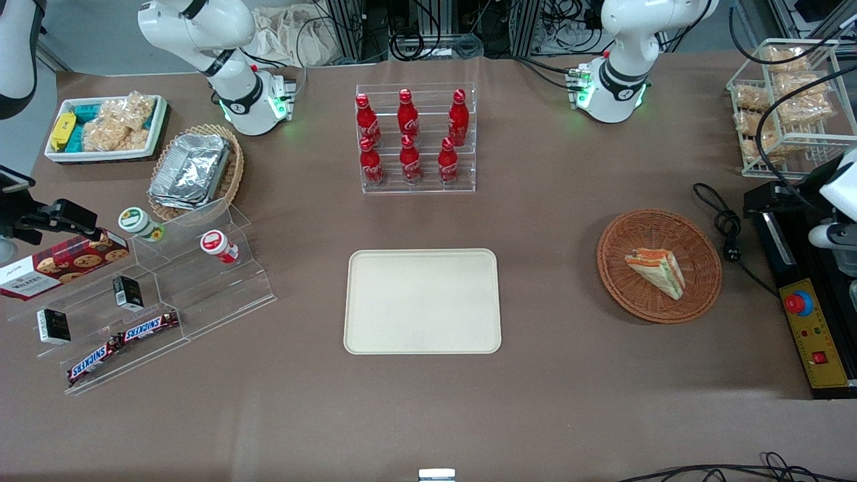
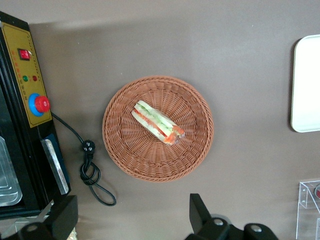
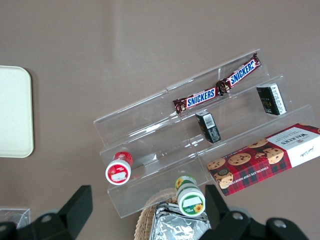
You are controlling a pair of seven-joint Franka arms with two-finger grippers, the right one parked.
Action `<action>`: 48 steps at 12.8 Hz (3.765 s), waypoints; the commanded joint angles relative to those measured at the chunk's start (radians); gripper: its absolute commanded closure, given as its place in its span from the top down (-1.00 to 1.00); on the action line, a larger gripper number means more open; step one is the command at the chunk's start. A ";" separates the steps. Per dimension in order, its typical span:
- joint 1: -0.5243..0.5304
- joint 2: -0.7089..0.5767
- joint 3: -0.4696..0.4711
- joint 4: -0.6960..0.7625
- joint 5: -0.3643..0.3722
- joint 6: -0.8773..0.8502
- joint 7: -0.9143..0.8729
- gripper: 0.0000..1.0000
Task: Place sandwich from basket to tray
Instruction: 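Move the left gripper down toward the wrapped sandwich in the wicker basket, then lower the open left gripper around the sandwich and close it, then lift the sandwich upright out of the basket with the left gripper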
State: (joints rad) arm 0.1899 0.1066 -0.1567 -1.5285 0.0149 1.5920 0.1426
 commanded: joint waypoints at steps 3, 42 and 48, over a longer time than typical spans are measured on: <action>-0.014 0.053 0.003 0.076 -0.016 -0.078 0.008 1.00; -0.006 0.163 0.006 -0.694 0.092 0.867 -1.253 -0.93; -0.001 0.148 0.006 -0.589 0.092 0.745 -1.218 -1.00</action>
State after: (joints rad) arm 0.1862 0.2708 -0.1504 -2.1861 0.0916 2.4289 -1.0876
